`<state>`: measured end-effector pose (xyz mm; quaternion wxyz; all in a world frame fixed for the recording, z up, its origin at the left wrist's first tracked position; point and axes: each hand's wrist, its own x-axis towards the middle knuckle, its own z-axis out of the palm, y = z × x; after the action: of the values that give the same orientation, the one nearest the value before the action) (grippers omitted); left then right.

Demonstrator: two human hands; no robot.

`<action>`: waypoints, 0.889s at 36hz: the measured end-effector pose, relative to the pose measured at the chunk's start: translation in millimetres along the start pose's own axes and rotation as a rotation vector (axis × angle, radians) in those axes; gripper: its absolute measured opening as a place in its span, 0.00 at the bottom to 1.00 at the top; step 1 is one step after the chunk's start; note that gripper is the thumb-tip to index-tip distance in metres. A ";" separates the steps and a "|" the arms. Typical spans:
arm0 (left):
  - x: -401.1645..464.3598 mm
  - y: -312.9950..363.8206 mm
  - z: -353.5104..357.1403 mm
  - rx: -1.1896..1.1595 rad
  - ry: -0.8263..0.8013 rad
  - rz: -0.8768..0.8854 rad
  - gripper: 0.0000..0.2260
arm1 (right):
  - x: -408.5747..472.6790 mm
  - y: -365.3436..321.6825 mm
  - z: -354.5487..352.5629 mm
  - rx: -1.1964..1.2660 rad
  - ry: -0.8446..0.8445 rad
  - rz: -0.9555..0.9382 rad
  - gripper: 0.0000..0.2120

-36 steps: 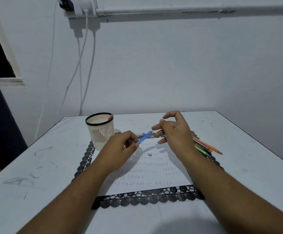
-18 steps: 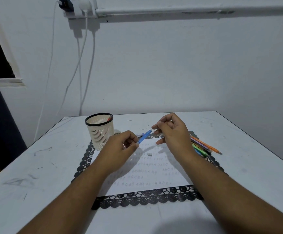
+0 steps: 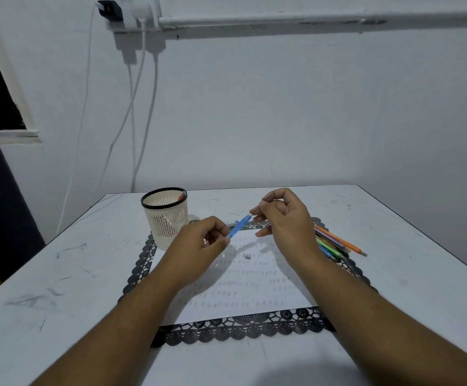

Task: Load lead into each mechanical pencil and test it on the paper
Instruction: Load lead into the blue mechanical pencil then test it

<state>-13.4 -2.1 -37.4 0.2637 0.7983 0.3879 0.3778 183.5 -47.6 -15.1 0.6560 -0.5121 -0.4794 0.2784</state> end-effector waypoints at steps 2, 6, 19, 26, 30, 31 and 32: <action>0.0 -0.2 0.2 0.003 0.000 0.000 0.05 | -0.1 -0.3 -0.3 0.006 -0.007 -0.002 0.02; -0.6 -0.8 -0.5 0.003 0.005 0.001 0.05 | 0.0 -1.0 -0.6 0.027 -0.014 -0.004 0.01; -1.1 2.7 1.3 -0.033 0.005 0.011 0.05 | 0.7 3.8 -1.2 0.044 -0.019 -0.038 0.06; -1.1 0.4 1.4 -0.049 -0.003 0.019 0.05 | 0.5 5.2 -0.6 0.019 -0.008 -0.125 0.14; -0.9 -0.3 1.9 -0.049 -0.002 0.032 0.05 | -1.0 6.0 -0.1 0.011 -0.009 -0.134 0.13; -1.0 0.0 1.8 -0.051 -0.001 0.031 0.05 | -1.6 5.9 -0.3 0.015 -0.010 -0.133 0.12; -0.9 0.0 1.7 -0.054 0.001 0.028 0.05 | -2.0 5.7 -0.3 0.018 -0.012 -0.129 0.10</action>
<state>-12.4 -3.1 -38.7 0.2795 0.7962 0.3663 0.3922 183.7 -47.6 -21.2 0.6742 -0.4727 -0.5128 0.2431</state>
